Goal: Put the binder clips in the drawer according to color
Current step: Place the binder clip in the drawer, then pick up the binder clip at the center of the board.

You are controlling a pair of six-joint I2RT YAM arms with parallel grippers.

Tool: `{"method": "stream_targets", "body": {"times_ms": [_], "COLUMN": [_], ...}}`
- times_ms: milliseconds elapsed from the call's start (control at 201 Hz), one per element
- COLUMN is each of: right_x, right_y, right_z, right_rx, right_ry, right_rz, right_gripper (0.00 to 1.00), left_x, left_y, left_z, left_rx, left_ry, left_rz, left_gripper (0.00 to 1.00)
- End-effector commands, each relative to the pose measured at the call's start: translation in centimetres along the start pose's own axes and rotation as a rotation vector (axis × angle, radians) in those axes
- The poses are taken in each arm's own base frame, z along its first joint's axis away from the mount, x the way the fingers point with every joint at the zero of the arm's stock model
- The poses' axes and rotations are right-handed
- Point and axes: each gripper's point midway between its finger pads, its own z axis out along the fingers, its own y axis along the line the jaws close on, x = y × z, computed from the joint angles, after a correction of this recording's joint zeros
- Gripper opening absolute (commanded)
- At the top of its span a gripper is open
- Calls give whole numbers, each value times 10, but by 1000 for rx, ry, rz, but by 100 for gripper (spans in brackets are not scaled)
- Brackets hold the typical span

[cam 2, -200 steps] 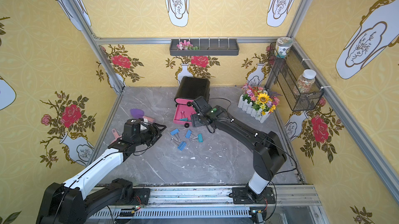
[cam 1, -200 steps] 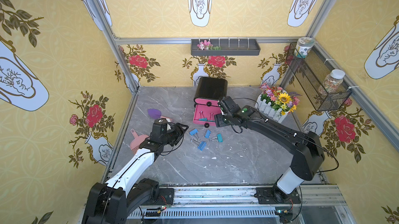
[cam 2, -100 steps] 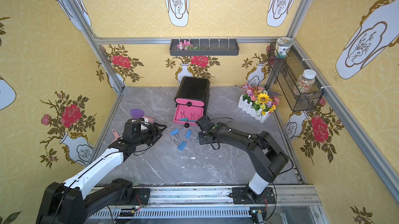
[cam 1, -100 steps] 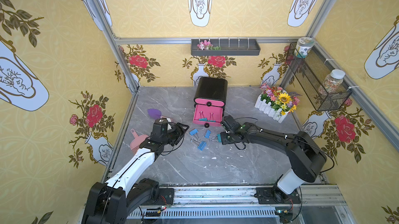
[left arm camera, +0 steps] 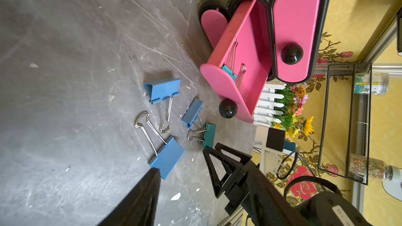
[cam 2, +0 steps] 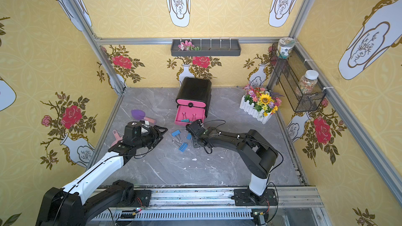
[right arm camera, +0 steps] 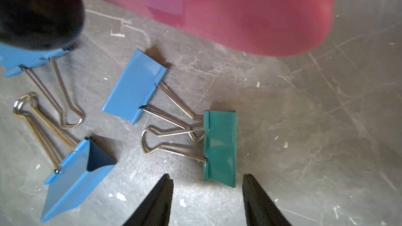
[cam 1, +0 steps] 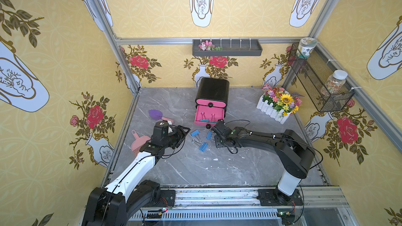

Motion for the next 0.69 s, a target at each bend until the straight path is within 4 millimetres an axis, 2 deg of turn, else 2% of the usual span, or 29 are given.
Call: {"method": "stream_targets", "body": {"times_ms": [0, 324, 687], "right_x": [-3, -3, -3], "right_y": [-5, -1, -5], "right_z": [0, 8, 16], "right_rx": [16, -9, 15], "right_ry": [-42, -49, -42], "right_rz": [30, 15, 18], "right_gripper": [57, 54, 50], "left_x": [2, 3, 3], "left_y": [6, 7, 8], "left_z": [1, 2, 1], "left_rx": [-22, -24, -27], "left_ry": [11, 13, 11], "left_rz": [1, -2, -3], "left_gripper": [70, 70, 70]}}
